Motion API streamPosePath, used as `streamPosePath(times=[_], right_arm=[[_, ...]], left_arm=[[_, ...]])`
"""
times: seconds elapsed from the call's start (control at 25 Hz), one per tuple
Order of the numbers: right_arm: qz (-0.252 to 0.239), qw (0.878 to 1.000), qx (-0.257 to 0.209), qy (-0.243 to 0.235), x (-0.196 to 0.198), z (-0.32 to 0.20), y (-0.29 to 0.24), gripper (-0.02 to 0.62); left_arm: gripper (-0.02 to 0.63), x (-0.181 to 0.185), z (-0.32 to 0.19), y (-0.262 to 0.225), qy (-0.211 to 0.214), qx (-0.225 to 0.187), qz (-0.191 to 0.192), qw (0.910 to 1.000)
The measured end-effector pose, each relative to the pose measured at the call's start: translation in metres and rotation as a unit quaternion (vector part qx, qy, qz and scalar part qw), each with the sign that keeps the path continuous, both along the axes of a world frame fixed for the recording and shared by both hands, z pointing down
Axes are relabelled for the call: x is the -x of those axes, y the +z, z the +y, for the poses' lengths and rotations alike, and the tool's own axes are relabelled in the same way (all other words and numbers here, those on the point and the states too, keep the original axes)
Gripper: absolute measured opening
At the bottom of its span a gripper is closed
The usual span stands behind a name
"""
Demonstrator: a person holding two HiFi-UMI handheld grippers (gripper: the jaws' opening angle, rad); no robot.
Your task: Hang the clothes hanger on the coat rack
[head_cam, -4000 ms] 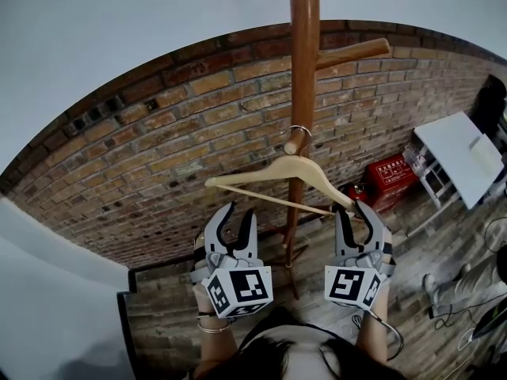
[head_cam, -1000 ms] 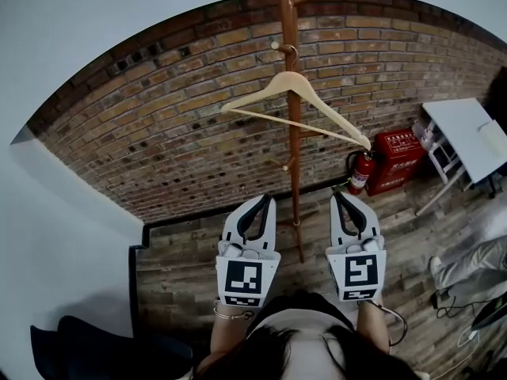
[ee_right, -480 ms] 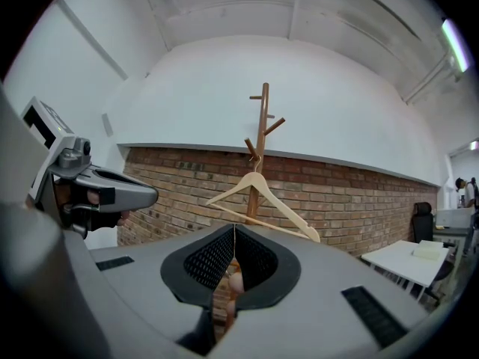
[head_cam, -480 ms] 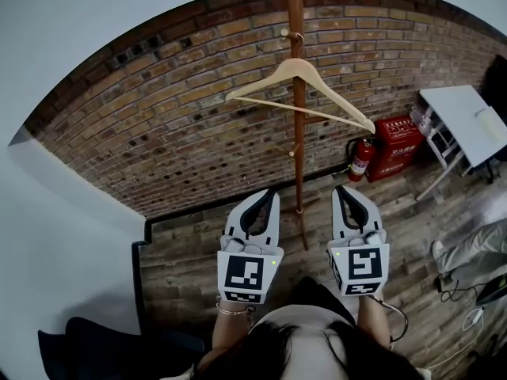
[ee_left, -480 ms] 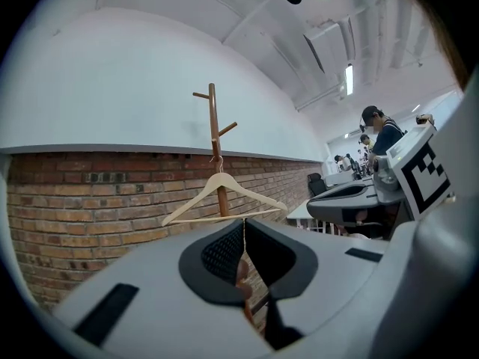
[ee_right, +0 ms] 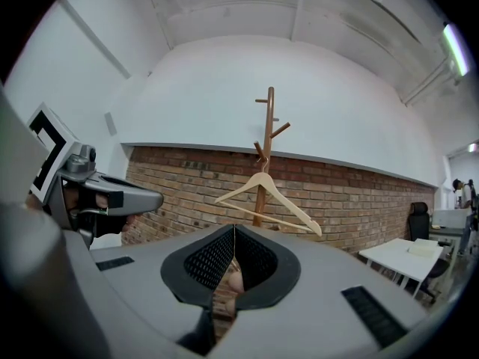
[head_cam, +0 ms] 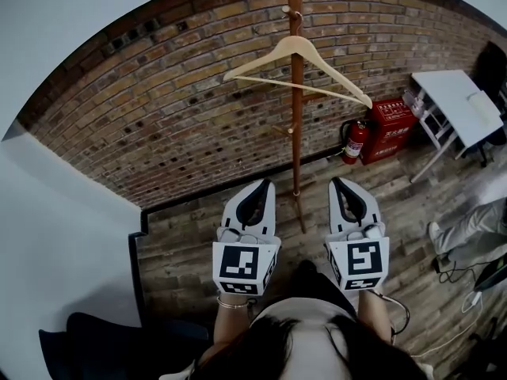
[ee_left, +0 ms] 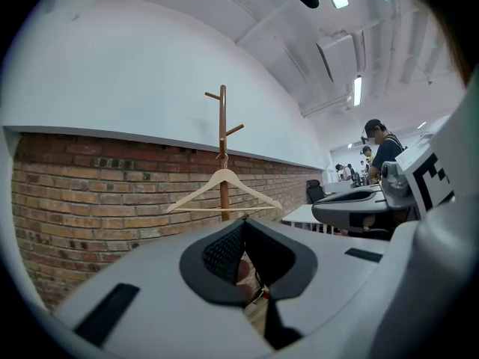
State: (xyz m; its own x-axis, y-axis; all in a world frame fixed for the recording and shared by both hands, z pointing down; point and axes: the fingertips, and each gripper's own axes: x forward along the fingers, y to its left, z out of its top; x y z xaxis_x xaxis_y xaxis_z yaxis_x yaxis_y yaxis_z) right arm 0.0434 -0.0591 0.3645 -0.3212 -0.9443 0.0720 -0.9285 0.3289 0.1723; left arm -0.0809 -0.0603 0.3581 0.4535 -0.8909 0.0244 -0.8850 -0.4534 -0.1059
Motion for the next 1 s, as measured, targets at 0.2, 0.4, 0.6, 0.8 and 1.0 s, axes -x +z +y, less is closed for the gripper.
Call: streamPosePath(times=[0.2,0.4,0.6,0.8,1.0], right_arm=[[0.002,1.000,0.002,-0.001,0.004,0.022,0.006,0.039],[-0.004,1.000,-0.002,0.001,0.005,0.040,0.005,0.038],[-0.003,1.000,-0.008,0.001,0.005,0.054,0.005,0.037],[0.003,1.000,-0.012,0.004,0.003,0.063,0.002,0.038],[-0.005,1.000,-0.013,0.003,0.004,0.076,0.001,0.038]], left_arm=[[0.012,0.002,0.017,0.006,-0.002,0.003,0.006,1.0000],[0.012,0.004,0.034,0.005,-0.002,0.003,0.021,0.9998],[0.012,0.001,0.048,0.005,0.001,0.001,0.021,0.9998],[0.011,-0.002,0.058,-0.002,0.000,-0.010,0.020,0.9998],[0.011,-0.004,0.070,-0.004,0.009,-0.013,0.027,0.9995]])
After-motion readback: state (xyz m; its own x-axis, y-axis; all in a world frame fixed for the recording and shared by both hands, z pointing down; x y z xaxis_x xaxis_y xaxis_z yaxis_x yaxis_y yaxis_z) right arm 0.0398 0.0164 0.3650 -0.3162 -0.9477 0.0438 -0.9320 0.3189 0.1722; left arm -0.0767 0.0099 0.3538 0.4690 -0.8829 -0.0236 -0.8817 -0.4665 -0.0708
